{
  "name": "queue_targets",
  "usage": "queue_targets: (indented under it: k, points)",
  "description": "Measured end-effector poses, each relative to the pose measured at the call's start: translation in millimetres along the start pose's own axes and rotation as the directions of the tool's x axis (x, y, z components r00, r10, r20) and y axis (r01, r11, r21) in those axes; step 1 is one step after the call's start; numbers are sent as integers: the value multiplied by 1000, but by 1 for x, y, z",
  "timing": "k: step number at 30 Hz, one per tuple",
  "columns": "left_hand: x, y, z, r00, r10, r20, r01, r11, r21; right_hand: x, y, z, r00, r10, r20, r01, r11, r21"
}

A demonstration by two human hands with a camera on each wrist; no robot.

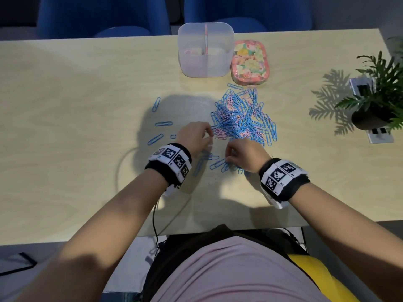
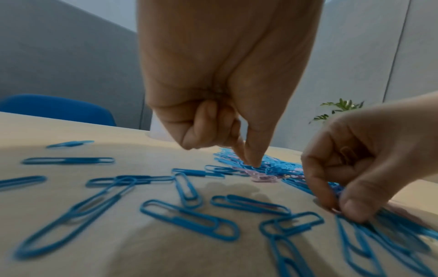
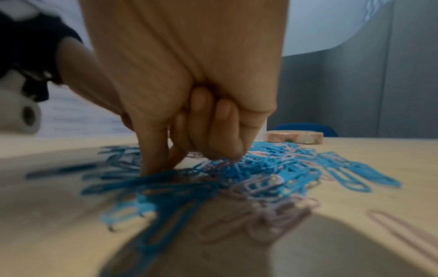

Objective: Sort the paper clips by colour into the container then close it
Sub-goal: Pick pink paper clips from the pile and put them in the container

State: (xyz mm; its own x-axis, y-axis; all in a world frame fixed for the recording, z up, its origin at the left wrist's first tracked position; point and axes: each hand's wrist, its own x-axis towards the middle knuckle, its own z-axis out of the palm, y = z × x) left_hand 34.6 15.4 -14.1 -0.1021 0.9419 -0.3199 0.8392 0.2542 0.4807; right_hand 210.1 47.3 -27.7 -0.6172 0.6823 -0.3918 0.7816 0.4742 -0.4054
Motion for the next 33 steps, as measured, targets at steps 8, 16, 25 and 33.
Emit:
queue_targets:
  k: [8,16,25,33]
  points:
    - [22,12,15,992,113,57,-120,981,155,0,16,-8,990,115,-79,-52,827,560]
    - [11,-21,-4,999,45,17,-37,943,-332,4,21,-23,960,275,46,-185,504,843]
    - [-7,-34,-10,992,-9,124,52,937,-345,27,-3,-18,982,-51,-179,31,993,-113]
    - [-10,-35,-3,983,72,166,-94,987,128,26,1,-11,983,-81,-163,43,973,-225]
